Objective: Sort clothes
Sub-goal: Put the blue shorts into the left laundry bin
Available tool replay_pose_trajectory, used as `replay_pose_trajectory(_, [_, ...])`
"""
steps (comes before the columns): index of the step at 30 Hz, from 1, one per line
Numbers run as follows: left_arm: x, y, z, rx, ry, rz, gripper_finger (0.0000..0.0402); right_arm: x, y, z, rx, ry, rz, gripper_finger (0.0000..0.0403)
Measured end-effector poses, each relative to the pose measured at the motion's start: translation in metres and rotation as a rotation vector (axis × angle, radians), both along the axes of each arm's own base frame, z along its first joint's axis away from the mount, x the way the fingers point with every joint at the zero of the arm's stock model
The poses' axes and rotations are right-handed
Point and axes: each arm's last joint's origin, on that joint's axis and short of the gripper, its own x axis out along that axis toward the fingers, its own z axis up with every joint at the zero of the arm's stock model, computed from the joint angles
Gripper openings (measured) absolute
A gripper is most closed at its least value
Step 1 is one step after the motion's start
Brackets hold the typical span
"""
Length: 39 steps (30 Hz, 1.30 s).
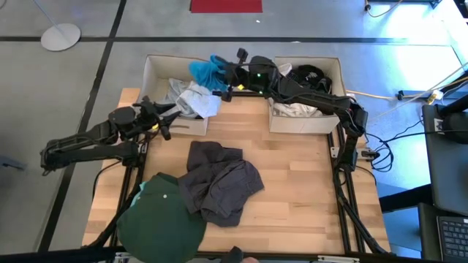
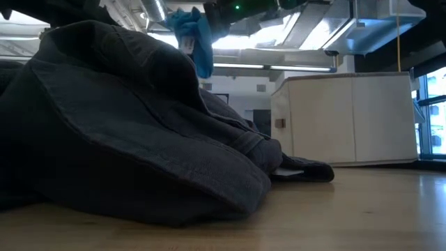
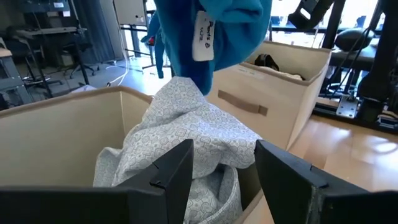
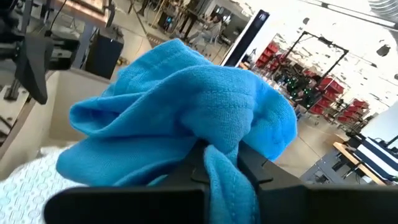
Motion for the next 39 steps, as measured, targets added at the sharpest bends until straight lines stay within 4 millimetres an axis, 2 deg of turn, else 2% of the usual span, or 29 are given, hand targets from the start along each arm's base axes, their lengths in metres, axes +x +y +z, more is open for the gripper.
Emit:
replay_pose_trajectory(6, [-0.006,-0.002,-0.001,-0.013,0.006,0.001,0.0162,0.0,0.0,0.004,-0.015,-0.047,0.003,0.0025])
replay_pose_trajectory(13, [-0.009,-0.003,-0.005,-0.039,0.034,0.003,0.0162,0.015,-0.004,0.0,-0.011,-0.227,0.112,0.0025])
replay_pose_trajectory(18, [-0.011,-0.003,-0.007,-0.049,0.039,0.003,0.0162,0.034,-0.009,-0.019,-0.014,-0.342,0.176,0.0025])
replay_pose_trajectory(28, [-0.012,-0.004,-0.008,-0.066,0.045,0.006,0.0162,0.061,-0.016,-0.072,0.027,-0.267,0.19,0.0028])
replay_pose_trajectory(34, [-0.012,-0.004,-0.008,-0.063,0.046,0.005,0.0162,0.07,-0.019,-0.095,0.047,-0.243,0.181,0.0065])
replay_pose_trajectory(39, [-0.012,-0.004,-0.008,-0.064,0.045,0.005,0.0162,0.072,-0.019,-0.103,0.135,-0.214,0.18,0.0133])
